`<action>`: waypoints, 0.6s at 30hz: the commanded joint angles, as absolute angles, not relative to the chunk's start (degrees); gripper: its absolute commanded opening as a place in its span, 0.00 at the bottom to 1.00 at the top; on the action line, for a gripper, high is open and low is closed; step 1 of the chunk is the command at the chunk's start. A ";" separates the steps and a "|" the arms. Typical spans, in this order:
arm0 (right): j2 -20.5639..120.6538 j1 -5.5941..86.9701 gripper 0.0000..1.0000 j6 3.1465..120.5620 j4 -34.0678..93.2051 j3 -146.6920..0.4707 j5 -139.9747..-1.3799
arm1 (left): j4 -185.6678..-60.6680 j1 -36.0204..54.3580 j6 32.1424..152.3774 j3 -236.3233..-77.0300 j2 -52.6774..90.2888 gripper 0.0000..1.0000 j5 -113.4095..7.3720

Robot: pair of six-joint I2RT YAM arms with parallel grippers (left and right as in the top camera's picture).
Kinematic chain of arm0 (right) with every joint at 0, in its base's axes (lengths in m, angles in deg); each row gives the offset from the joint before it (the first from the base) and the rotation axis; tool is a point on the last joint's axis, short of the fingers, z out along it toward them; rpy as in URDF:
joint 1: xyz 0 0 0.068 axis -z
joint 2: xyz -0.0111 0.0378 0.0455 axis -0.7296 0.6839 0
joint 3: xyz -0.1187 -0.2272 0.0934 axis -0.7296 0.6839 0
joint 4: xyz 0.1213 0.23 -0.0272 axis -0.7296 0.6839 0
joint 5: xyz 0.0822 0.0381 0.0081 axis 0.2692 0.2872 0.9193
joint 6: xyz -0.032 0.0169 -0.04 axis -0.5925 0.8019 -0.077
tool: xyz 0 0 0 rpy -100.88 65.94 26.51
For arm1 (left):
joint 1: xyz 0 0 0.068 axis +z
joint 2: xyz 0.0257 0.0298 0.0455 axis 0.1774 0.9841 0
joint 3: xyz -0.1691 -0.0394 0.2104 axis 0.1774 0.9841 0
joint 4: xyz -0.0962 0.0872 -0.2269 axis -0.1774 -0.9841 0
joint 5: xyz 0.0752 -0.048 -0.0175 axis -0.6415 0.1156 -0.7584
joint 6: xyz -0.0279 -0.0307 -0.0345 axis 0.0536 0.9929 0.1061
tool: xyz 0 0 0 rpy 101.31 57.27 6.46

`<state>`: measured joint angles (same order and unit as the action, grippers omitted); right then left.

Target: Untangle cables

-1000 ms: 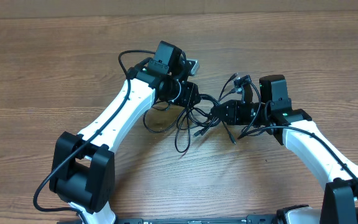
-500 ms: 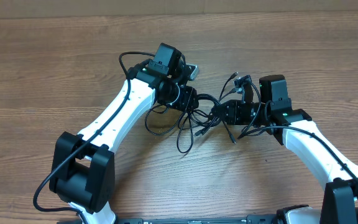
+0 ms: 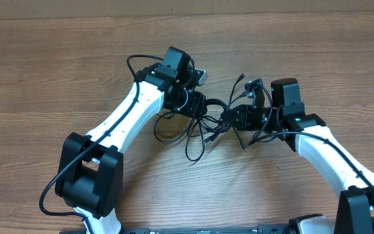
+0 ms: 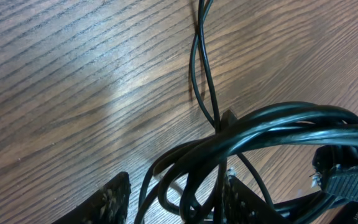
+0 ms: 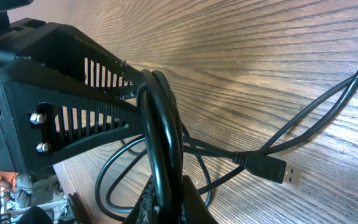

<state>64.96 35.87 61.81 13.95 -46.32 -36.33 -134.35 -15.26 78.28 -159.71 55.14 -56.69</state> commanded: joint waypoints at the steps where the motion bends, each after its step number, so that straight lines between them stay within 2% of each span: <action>1: 64.68 35.61 0.04 61.42 13.58 -47.31 -35.52 | -134.04 -16.39 77.15 -159.28 55.89 0.49 -57.22; 3: 64.68 35.61 0.04 61.42 13.58 -47.31 -35.50 | -133.82 -17.00 76.95 -159.28 55.91 0.47 -57.26; 5: 64.68 35.61 0.04 61.42 13.58 -47.31 -35.28 | -133.41 -17.55 76.93 -159.28 55.91 0.40 -57.28; 9: 64.68 35.61 0.04 61.40 13.58 -47.31 -35.13 | -132.58 -17.84 76.80 -159.28 55.91 0.04 -57.24; 11: 64.68 35.61 0.06 61.40 13.60 -47.31 -35.28 | -132.64 -17.75 76.80 -159.34 55.86 0.04 -57.24; 12: 64.68 35.61 0.14 61.40 13.78 -47.31 -35.85 | -132.69 -17.51 76.80 -159.39 55.78 0.04 -57.26; 13: 64.68 35.63 0.18 61.42 14.10 -47.31 -37.29 | -132.88 -17.22 76.77 -159.54 55.62 0.04 -57.26; 15: 64.68 35.67 0.17 61.42 15.66 -47.31 -41.27 | -133.30 -16.33 76.80 -159.98 54.97 0.04 -57.24; 18: 64.68 35.67 0.04 63.76 20.16 -47.31 -52.96 | -133.89 -14.82 76.80 -160.79 52.91 0.04 -57.26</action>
<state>64.96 35.87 61.75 18.10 -46.32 -41.40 -133.71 -16.50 77.43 -159.67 55.19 -58.09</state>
